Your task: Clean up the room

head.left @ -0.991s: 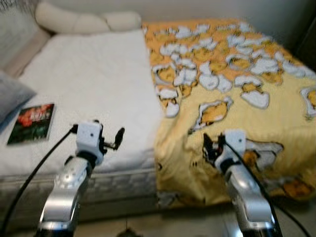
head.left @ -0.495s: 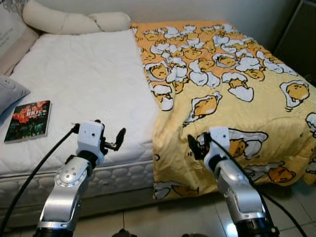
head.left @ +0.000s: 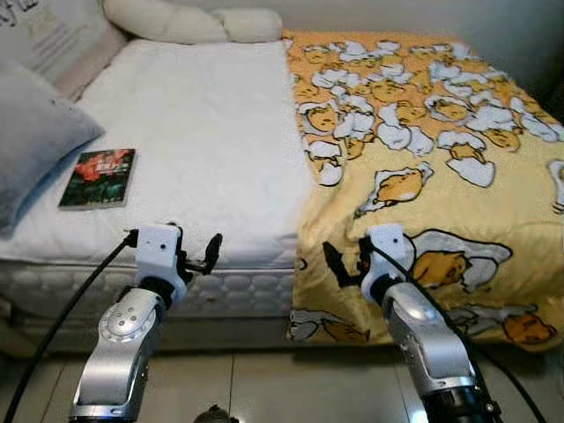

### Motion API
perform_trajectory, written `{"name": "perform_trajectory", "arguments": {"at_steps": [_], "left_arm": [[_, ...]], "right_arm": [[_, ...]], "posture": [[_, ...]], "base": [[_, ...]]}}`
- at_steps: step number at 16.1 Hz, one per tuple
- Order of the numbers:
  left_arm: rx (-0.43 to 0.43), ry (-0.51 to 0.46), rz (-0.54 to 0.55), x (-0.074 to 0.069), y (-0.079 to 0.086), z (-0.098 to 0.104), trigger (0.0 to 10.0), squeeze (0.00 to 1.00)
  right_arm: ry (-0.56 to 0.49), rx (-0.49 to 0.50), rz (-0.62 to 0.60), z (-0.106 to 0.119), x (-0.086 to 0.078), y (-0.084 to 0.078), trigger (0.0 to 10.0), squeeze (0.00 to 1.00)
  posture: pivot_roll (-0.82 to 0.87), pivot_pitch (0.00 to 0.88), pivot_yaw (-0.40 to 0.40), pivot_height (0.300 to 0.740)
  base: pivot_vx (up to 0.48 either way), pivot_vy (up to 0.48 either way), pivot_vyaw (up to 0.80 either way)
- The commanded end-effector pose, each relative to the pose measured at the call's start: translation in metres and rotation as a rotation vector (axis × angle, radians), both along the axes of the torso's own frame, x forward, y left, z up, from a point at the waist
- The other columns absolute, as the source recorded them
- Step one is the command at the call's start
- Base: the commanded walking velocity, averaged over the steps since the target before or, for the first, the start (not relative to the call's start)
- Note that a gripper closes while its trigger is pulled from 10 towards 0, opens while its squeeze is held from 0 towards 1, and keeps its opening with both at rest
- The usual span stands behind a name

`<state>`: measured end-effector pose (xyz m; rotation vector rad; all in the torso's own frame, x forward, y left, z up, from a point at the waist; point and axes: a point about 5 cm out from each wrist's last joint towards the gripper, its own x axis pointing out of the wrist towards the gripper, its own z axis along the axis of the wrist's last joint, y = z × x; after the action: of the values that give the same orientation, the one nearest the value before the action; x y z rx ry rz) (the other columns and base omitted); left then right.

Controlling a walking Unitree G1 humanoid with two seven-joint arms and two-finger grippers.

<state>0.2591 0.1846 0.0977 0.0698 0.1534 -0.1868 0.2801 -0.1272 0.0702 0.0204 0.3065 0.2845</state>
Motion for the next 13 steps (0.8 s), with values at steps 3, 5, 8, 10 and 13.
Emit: {"name": "perform_trajectory", "arguments": {"at_steps": [3,5,8,10,13], "left_arm": [[-0.011,-0.014,-0.008,0.0031,-0.0044,0.0045,10.0,0.35],[-0.012,-0.013,-0.008,0.0036,-0.0041,0.0045,10.0,0.35],[-0.010,-0.013,-0.011,0.0040,-0.0042,0.0045,10.0,0.35],[-0.005,-0.014,-0.020,0.0042,-0.0050,0.0047,10.0,0.35],[0.003,-0.012,-0.042,0.0034,-0.0069,0.0047,10.0,0.34]], "right_arm": [[0.008,-0.015,-0.037,0.0002,0.0033,-0.0067,10.0,0.00],[0.007,-0.021,-0.034,0.0003,0.0037,-0.0068,10.0,0.00],[0.005,-0.043,-0.023,0.0002,0.0050,-0.0073,10.0,0.00],[0.004,-0.078,0.012,-0.0006,0.0042,-0.0046,10.0,0.00],[0.023,-0.044,-0.042,-0.0026,0.0037,-0.0060,10.0,0.00]], "posture": [[-0.04,0.000,-0.030,0.740],[-0.04,0.000,-0.030,0.740],[-0.04,0.000,-0.033,0.740],[-0.04,0.000,-0.030,0.740],[-0.04,0.000,-0.030,0.740]], "base": [[0.279,0.000,0.00],[0.322,0.000,0.00],[0.339,0.000,0.00],[0.337,0.000,0.33],[0.319,0.000,0.27]]}}
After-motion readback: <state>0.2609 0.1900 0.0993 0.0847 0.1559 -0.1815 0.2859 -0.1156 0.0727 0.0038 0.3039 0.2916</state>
